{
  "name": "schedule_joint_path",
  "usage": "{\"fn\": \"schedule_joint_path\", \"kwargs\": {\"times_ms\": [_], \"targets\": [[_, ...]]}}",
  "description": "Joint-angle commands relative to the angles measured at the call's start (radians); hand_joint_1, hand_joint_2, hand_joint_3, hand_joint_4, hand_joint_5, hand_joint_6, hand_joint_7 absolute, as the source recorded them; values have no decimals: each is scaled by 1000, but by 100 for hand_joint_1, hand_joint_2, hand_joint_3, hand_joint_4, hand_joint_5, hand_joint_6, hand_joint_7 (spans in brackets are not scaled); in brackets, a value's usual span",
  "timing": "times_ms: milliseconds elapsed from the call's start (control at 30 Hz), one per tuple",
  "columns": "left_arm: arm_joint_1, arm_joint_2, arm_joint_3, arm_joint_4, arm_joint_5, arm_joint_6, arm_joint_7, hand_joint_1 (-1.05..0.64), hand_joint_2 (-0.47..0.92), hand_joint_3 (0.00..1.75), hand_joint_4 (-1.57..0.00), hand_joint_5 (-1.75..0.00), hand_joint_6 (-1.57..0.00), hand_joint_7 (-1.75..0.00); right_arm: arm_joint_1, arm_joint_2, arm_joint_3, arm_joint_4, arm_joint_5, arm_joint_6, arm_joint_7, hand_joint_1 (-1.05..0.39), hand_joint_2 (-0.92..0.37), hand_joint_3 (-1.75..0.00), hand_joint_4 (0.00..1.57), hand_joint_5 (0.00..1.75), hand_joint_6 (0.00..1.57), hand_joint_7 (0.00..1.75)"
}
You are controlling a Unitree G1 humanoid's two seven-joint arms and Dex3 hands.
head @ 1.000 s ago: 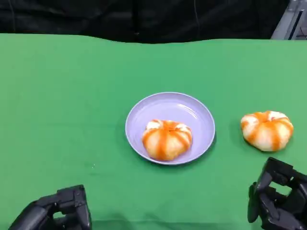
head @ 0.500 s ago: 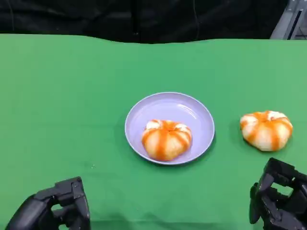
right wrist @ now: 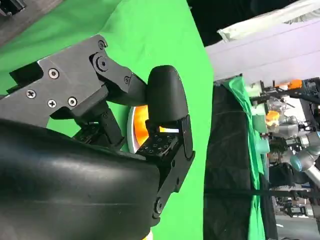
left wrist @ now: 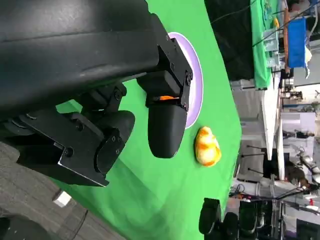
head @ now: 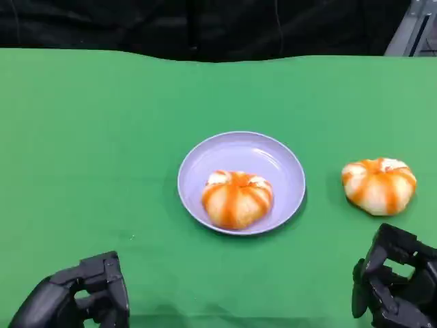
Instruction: Grasp the bread from the table and place it into the plate.
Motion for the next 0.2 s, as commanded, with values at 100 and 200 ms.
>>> {"fn": "schedule_joint_path", "kwargs": {"times_ms": [100,200], "targets": [[4,5,0,-7,11,-17,12,17,60,133,-79,-175,-67,-174,5,-9,-9,4,2,-14,1,-19,-64,-102,88,175,78,157],[-5,4,0,5,19,-24,18,17,61,132,-79,-175,-67,-173,-8,-10,-12,20,2,-20,3,-18,-64,-102,88,175,78,157]]}}
